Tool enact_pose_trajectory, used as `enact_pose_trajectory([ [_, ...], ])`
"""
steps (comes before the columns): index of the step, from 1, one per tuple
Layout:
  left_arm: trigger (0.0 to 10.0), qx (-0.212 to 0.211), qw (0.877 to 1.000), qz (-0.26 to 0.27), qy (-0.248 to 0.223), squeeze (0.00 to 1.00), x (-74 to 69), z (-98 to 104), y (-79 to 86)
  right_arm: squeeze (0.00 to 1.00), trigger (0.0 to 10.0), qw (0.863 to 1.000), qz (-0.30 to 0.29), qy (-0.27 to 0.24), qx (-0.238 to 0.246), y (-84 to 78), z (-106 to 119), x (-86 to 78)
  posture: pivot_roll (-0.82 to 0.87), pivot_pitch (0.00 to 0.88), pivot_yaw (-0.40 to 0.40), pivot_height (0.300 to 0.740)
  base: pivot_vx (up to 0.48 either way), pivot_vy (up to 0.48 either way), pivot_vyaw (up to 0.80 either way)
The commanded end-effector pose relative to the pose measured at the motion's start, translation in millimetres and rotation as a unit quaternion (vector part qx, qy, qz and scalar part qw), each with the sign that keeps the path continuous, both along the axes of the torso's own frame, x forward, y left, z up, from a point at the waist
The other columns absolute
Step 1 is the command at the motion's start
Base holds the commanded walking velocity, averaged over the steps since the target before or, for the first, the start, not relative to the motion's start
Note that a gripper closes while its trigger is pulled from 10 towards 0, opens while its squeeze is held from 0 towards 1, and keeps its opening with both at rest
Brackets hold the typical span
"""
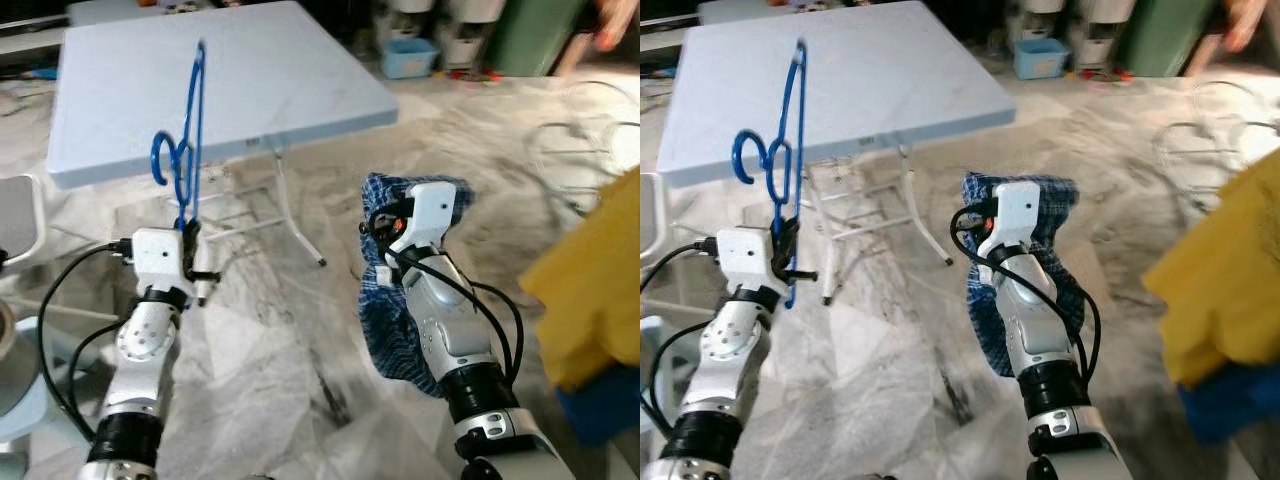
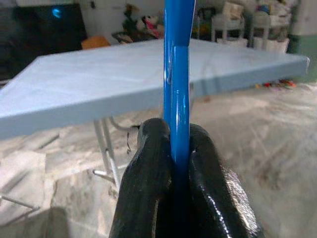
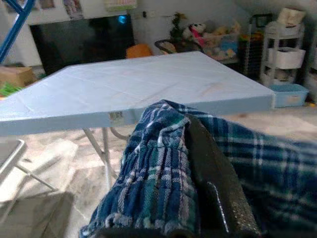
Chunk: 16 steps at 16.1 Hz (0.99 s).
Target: Hang hanger
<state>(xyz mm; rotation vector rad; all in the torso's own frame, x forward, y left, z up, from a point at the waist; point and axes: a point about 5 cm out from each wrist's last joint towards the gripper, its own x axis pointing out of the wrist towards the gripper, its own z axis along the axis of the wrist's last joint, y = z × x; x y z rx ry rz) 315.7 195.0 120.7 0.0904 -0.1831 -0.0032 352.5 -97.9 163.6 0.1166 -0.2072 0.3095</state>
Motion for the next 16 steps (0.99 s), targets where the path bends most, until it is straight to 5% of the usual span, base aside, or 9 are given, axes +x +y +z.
enact_pose_trajectory([
  [1, 10.0, -0.004, 1.0, 0.005, 0.0, 0.0, -2.2, 0.3, -0.2, 0.0, 10.0, 1.0, -0.003, -0.01, 0.003, -3.1, 7.5, 1.8, -0.02, 0.104, -0.01, 0.74, 0.48, 0.0, 0.76],
  [6, 10.0, -0.007, 1.0, 0.018, 0.006, 0.0, -7.2, 0.4, 0.8, 0.0, 10.0, 1.0, 0.004, -0.013, 0.003, -0.3, 9.3, 2.6, -0.01, 0.106, -0.006, 0.74, 0.465, 0.0, 0.64],
  [12, 10.0, -0.005, 1.0, 0.008, 0.006, 0.0, -0.1, 6.1, -3.1, 0.0, 10.0, 0.999, -0.033, -0.022, 0.016, -11.3, 18.2, 8.4, -0.03, 0.095, 0.005, 0.74, 0.461, 0.0, 0.0],
  [16, 10.0, -0.006, 1.0, 0.009, 0.011, 0.0, -0.3, 4.3, -3.4, 0.0, 10.0, 0.999, -0.034, -0.018, 0.014, -12.6, 15.9, 8.3, -0.03, 0.099, -0.002, 0.74, 0.461, 0.0, -0.71],
])
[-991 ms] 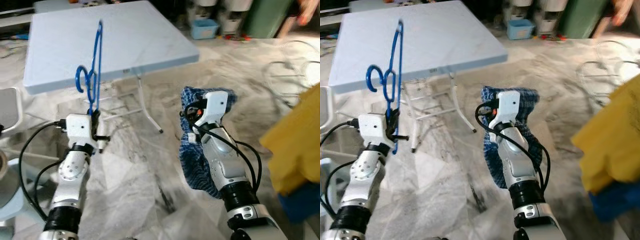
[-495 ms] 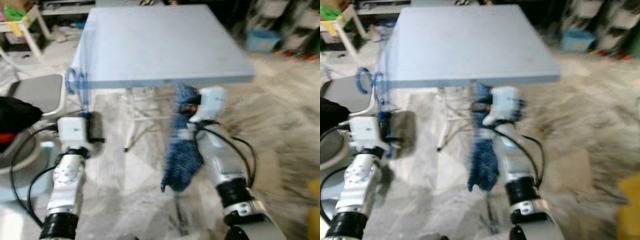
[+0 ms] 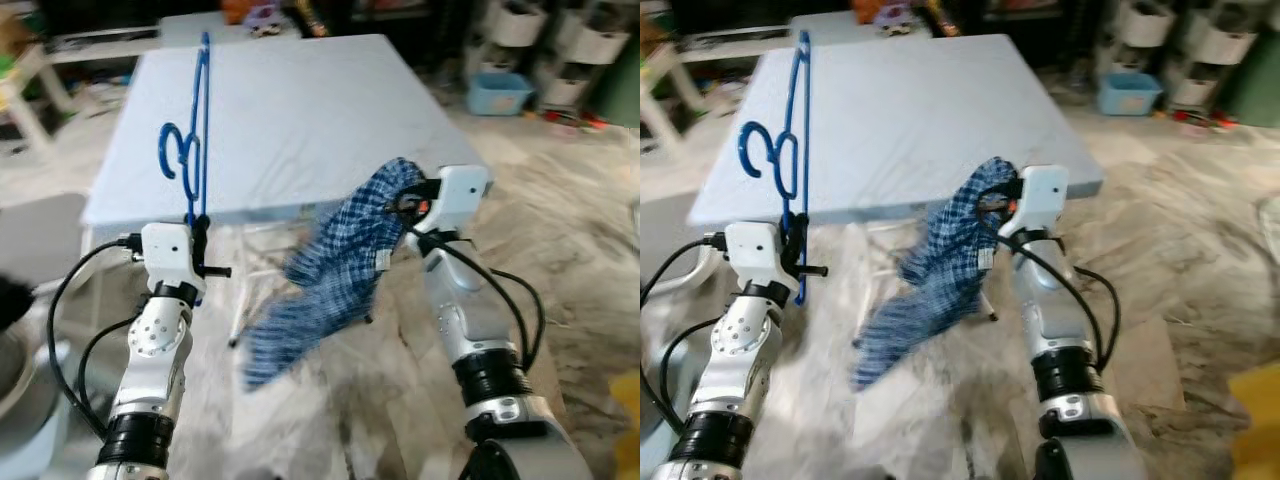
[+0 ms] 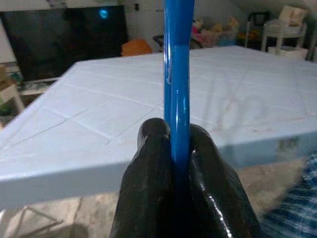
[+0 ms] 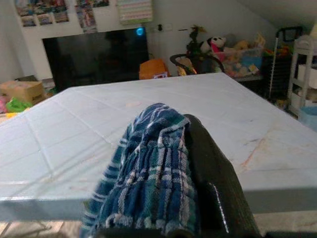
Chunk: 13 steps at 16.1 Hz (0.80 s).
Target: Hang hanger
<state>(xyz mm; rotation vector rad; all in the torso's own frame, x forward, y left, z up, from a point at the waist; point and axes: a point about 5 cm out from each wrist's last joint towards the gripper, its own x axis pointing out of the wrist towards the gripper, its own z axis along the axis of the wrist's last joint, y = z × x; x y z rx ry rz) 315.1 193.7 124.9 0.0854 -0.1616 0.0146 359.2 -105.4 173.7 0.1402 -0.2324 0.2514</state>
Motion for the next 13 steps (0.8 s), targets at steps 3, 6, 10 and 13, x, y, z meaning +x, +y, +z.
enact_pose_trajectory([
  [3, 10.0, -0.002, 1.0, 0.009, 0.001, 0.0, -3.3, -1.7, -3.4, 0.0, 10.0, 1.0, 0.011, -0.013, -0.007, 1.5, 6.5, 2.0, -0.02, 0.099, -0.008, 0.74, 0.461, 0.0, 0.0],
  [6, 10.0, 0.001, 1.0, 0.014, -0.006, 0.0, -5.7, 0.4, -4.8, 0.0, 10.0, 0.999, 0.027, -0.02, -0.008, 8.3, 11.0, 3.2, -0.01, 0.1, -0.019, 0.74, 0.461, 0.0, 0.0],
  [10, 10.0, 0.009, 0.999, 0.038, -0.028, 0.0, -4.5, 8.2, -3.2, 0.0, 10.0, 0.998, 0.047, -0.039, -0.035, 14.4, 16.5, 3.8, -0.01, 0.094, -0.028, 0.74, 0.461, 0.0, 0.2],
  [13, 10.0, 0.012, 0.998, 0.051, -0.031, 0.0, -4.1, 9.9, -3.3, 0.0, 10.0, 0.997, 0.051, -0.043, -0.035, 15.8, 18.5, 4.2, -0.01, 0.091, -0.028, 0.74, 0.461, 0.0, 0.79],
])
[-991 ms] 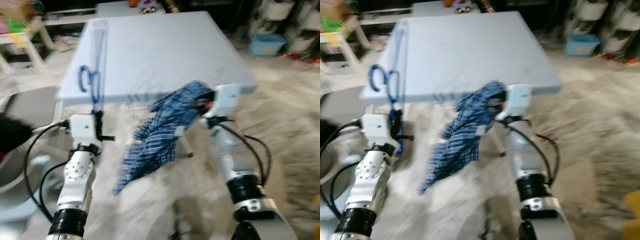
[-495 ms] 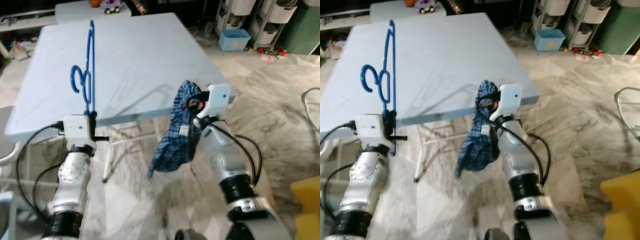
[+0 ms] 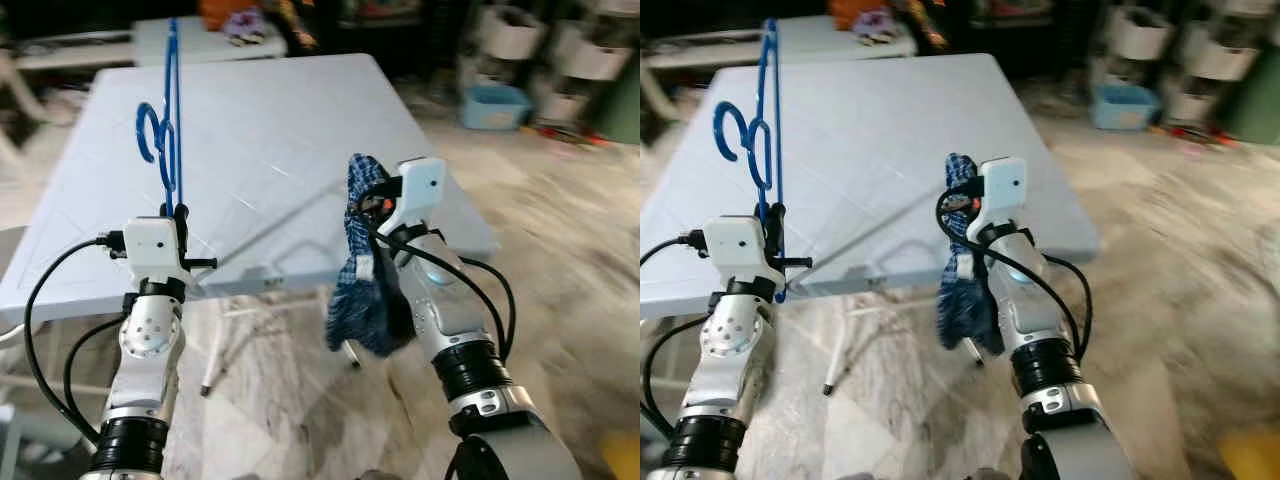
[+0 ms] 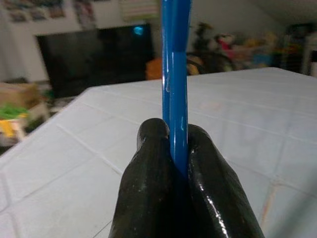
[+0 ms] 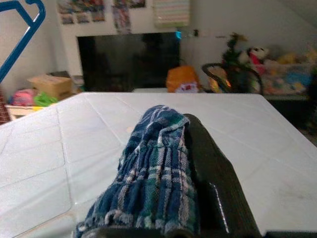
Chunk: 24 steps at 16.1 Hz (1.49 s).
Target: Hang hanger
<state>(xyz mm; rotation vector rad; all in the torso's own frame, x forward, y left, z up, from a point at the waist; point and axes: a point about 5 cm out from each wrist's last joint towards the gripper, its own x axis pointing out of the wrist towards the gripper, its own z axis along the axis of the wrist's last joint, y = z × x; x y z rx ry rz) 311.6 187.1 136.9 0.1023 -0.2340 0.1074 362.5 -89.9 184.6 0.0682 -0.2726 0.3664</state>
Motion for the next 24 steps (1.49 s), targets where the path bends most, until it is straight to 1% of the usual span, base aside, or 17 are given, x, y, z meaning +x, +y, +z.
enact_pose_trajectory([
  [1, 10.0, 0.006, 1.0, 0.006, 0.01, 0.0, -0.3, -3.1, 1.8, 0.0, 10.0, 1.0, -0.003, -0.014, 0.008, -1.2, 8.5, 1.9, -0.02, 0.091, -0.027, 0.74, 0.461, 0.0, 0.79],
  [7, 10.0, 0.009, 1.0, 0.009, 0.015, 0.0, 2.3, -4.2, 0.8, 0.0, 10.0, 1.0, 0.003, -0.013, 0.01, -2.3, 6.5, 0.8, -0.03, 0.094, -0.022, 0.74, 0.458, 0.0, 0.62],
  [9, 10.0, 0.004, 1.0, 0.008, 0.017, 0.0, 1.9, -5.4, -0.4, 0.0, 10.0, 1.0, 0.01, -0.011, 0.013, -1.5, 6.4, 0.8, -0.03, 0.094, -0.021, 0.74, 0.0, 0.0, 0.0],
  [10, 10.0, 0.006, 1.0, 0.0, 0.022, 0.0, 1.7, -7.3, -1.8, 0.0, 10.0, 1.0, 0.008, -0.011, 0.014, -1.6, 7.5, 1.7, -0.03, 0.091, -0.022, 0.74, 0.0, 0.0, 0.0],
  [14, 10.0, -0.009, 0.999, -0.026, 0.042, 0.0, -0.6, -14.1, -6.2, 0.0, 10.0, 1.0, 0.0, -0.007, 0.017, -2.3, 7.4, 3.7, -0.02, 0.096, -0.026, 0.74, 0.0, 0.0, 0.0],
  [19, 10.0, -0.001, 0.998, -0.028, 0.05, 0.0, -4.6, -17.9, -6.1, 0.0, 10.0, 1.0, 0.008, 0.007, 0.017, -1.1, 5.4, 6.0, -0.01, 0.102, -0.032, 0.74, 0.0, 0.0, 0.0],
  [21, 10.0, -0.002, 0.998, -0.031, 0.054, 0.0, -8.5, -18.6, -4.7, 0.0, 10.0, 0.999, 0.033, 0.015, 0.008, 7.7, 14.4, 16.0, 0.01, 0.116, -0.038, 0.74, 0.0, 0.0, 0.0],
  [22, 10.0, 0.001, 0.998, -0.032, 0.06, 0.0, -13.7, -21.7, -3.3, 0.0, 10.0, 0.999, 0.048, 0.014, 0.009, 14.8, 27.1, 24.5, 0.02, 0.126, -0.045, 0.74, 0.0, 0.0, 0.0],
  [23, 10.0, 0.002, 0.998, -0.032, 0.06, 0.0, -14.4, -22.0, -3.2, 0.0, 10.0, 0.999, 0.049, 0.013, 0.009, 15.6, 28.9, 25.5, 0.02, 0.126, -0.045, 0.74, 0.0, 0.0, 0.0],
  [24, 10.0, 0.007, 0.997, -0.032, 0.066, 0.0, -20.0, -25.8, -2.2, 0.0, 10.0, 0.998, 0.048, 0.013, 0.024, 19.8, 50.0, 36.6, 0.04, 0.136, -0.049, 0.74, 0.0, 0.0, 0.0],
])
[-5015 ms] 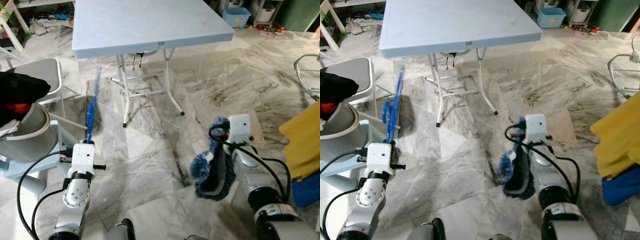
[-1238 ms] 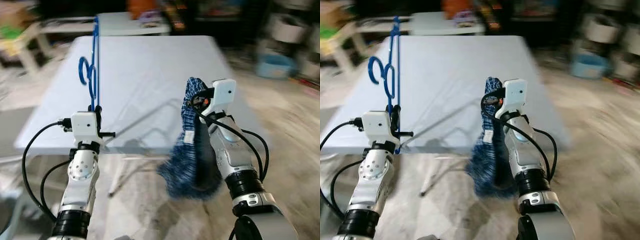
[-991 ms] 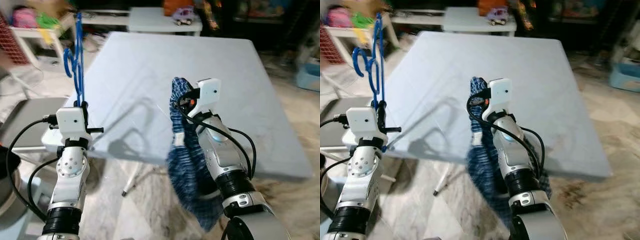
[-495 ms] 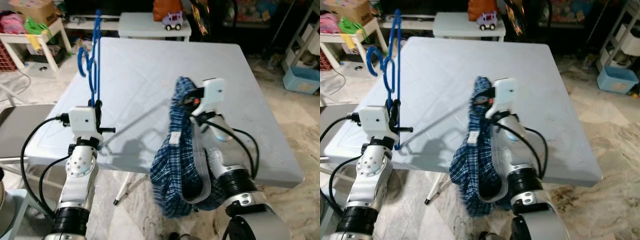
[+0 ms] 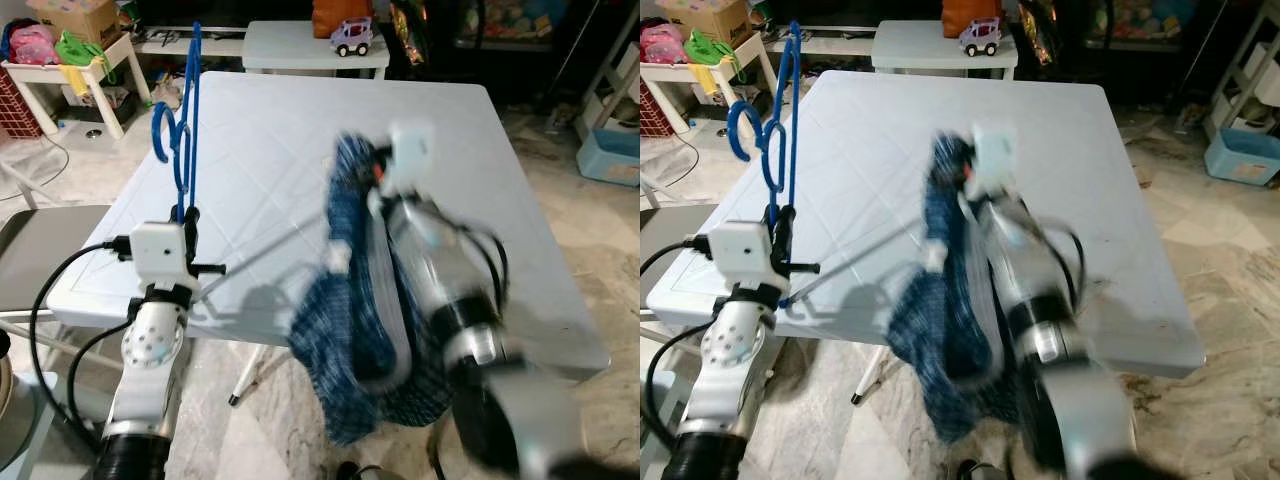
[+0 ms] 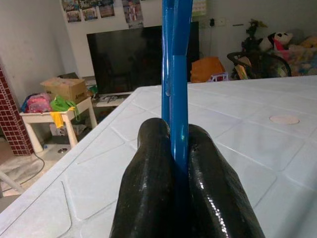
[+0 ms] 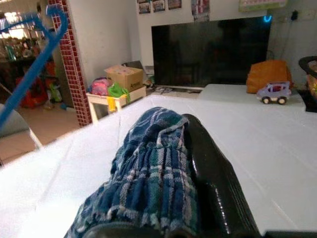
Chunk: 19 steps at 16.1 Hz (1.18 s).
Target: Hang hanger
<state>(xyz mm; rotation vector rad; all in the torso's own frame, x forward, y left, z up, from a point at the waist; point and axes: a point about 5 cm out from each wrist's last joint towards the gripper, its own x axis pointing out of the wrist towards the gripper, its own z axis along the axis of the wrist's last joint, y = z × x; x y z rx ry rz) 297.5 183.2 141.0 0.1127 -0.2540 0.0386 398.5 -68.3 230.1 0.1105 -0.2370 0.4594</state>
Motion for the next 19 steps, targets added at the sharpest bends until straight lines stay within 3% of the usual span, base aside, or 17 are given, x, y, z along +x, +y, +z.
enact_pose_trajectory([
  [1, 10.0, 0.0, 0.997, 0.003, 0.078, 0.0, -9.5, -32.2, 2.0, 0.0, 10.0, 1.0, 0.001, -0.012, 0.008, 3.2, 22.6, 6.9, 0.04, 0.14, -0.051, 0.74, 0.0, 0.0, 0.0],
  [2, 10.0, -0.002, 0.997, 0.005, 0.081, 0.0, -12.8, -34.1, 1.7, 0.0, 10.0, 1.0, -0.002, -0.026, 0.011, 7.7, 48.0, 12.3, 0.05, 0.15, -0.058, 0.74, 0.0, 0.0, 0.0],
  [4, 10.0, -0.003, 0.997, 0.009, 0.082, 0.0, -17.0, -35.6, 0.1, 0.0, 10.0, 0.992, -0.092, -0.078, 0.031, -7.1, 96.9, 18.0, 0.07, 0.161, -0.07, 0.74, 0.0, 0.0, 0.0],
  [5, 10.0, -0.004, 0.997, 0.014, 0.081, 0.0, -19.1, -35.4, -0.2, 0.0, 10.0, 0.981, -0.141, -0.124, 0.054, -22.3, 131.0, 16.0, 0.08, 0.167, -0.076, 0.74, 0.0, 0.0, 0.0],
  [7, 10.0, -0.007, 0.996, 0.024, 0.083, 0.0, -23.8, -35.7, 0.9, 0.0, 10.0, 0.961, -0.174, -0.197, 0.09, -42.2, 182.2, 6.1, 0.09, 0.169, -0.084, 0.74, 0.0, 0.0, 0.0],
  [10, 10.0, -0.008, 0.996, 0.028, 0.084, 0.0, -24.6, -36.4, 1.7, 0.0, 10.0, 0.949, -0.192, -0.239, 0.077, -55.5, 199.3, 0.0, 0.09, 0.165, -0.082, 0.74, 0.0, 0.0, 0.0],
  [11, 10.0, -0.009, 0.996, 0.027, 0.085, 0.0, -24.0, -36.0, 0.7, 0.0, 10.0, 0.954, -0.188, -0.222, 0.068, -56.5, 187.0, 4.7, 0.08, 0.165, -0.081, 0.74, 0.0, 0.0, 0.0],
  [13, 10.0, -0.008, 0.996, 0.013, 0.084, 0.0, -19.8, -34.2, -6.5, 0.0, 10.0, 0.975, -0.156, -0.161, 0.006, -44.2, 132.6, 16.8, 0.07, 0.168, -0.07, 0.74, 0.0, 0.0, 0.0],
  [14, 10.0, -0.008, 0.996, 0.012, 0.084, 0.0, -20.0, -33.8, -7.1, 0.0, 10.0, 0.977, -0.15, -0.154, -0.001, -41.8, 125.2, 17.9, 0.07, 0.168, -0.07, 0.74, 0.0, 0.0, 0.0],
  [15, 10.0, -0.009, 0.996, 0.01, 0.088, 0.0, -19.9, -34.8, -8.3, 1.0, 10.0, 0.987, -0.089, -0.127, -0.048, -27.9, 85.8, 18.3, 0.06, 0.169, -0.068, 0.74, 0.0, 0.0, 0.0],
  [16, 10.0, -0.01, 0.996, 0.007, 0.091, 0.0, -19.7, -36.2, -9.4, 1.0, 10.0, 0.991, -0.024, -0.101, -0.079, -18.5, 56.0, 15.4, 0.05, 0.17, -0.071, 0.74, 0.0, 0.0, 0.0],
  [18, 10.0, -0.014, 0.995, 0.006, 0.098, 0.0, -19.2, -39.7, -11.0, 1.0, 10.0, 0.983, 0.054, -0.059, -0.164, -16.0, 15.7, 9.5, 0.03, 0.168, -0.072, 0.74, 0.0, 0.0, 0.0],
  [19, 10.0, -0.017, 0.995, 0.003, 0.103, 0.0, -18.3, -41.8, -12.9, 1.0, 10.0, 0.969, 0.099, -0.031, -0.224, -18.2, -3.9, 5.7, 0.02, 0.165, -0.075, 0.74, 0.0, 0.0, 0.0],
])
